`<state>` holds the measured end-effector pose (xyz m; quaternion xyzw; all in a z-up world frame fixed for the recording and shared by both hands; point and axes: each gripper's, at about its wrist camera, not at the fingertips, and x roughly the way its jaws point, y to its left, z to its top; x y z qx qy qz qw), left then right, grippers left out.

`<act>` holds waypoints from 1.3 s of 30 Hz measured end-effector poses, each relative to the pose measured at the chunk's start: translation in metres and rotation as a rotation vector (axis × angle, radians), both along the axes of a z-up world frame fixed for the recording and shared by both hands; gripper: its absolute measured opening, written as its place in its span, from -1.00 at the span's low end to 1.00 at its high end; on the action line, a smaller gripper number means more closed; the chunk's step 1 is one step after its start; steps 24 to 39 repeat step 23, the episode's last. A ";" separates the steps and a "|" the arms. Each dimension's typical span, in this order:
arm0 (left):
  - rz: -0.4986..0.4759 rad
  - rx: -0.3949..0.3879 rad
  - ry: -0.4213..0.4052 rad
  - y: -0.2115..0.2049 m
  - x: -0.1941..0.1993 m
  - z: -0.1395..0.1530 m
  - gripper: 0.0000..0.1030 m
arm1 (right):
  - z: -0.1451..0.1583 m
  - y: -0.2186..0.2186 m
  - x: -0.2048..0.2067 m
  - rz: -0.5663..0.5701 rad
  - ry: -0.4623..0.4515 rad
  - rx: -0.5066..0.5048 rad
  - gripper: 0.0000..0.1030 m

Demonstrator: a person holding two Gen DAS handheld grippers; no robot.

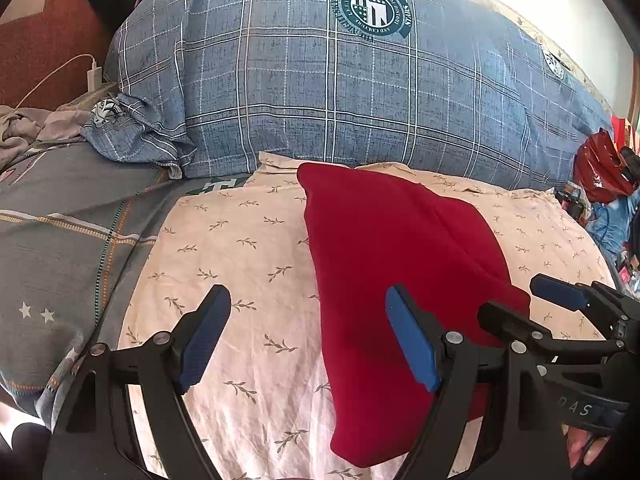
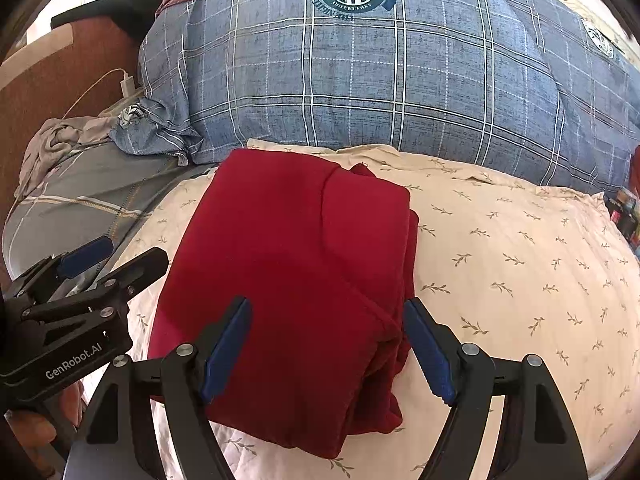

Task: Fold small clothes

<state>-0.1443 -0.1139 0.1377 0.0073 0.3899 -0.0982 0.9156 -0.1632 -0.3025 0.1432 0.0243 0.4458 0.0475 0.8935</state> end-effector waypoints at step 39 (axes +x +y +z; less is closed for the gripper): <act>0.007 -0.013 0.015 0.010 0.009 -0.007 0.56 | -0.004 -0.002 0.007 -0.005 0.000 0.010 0.54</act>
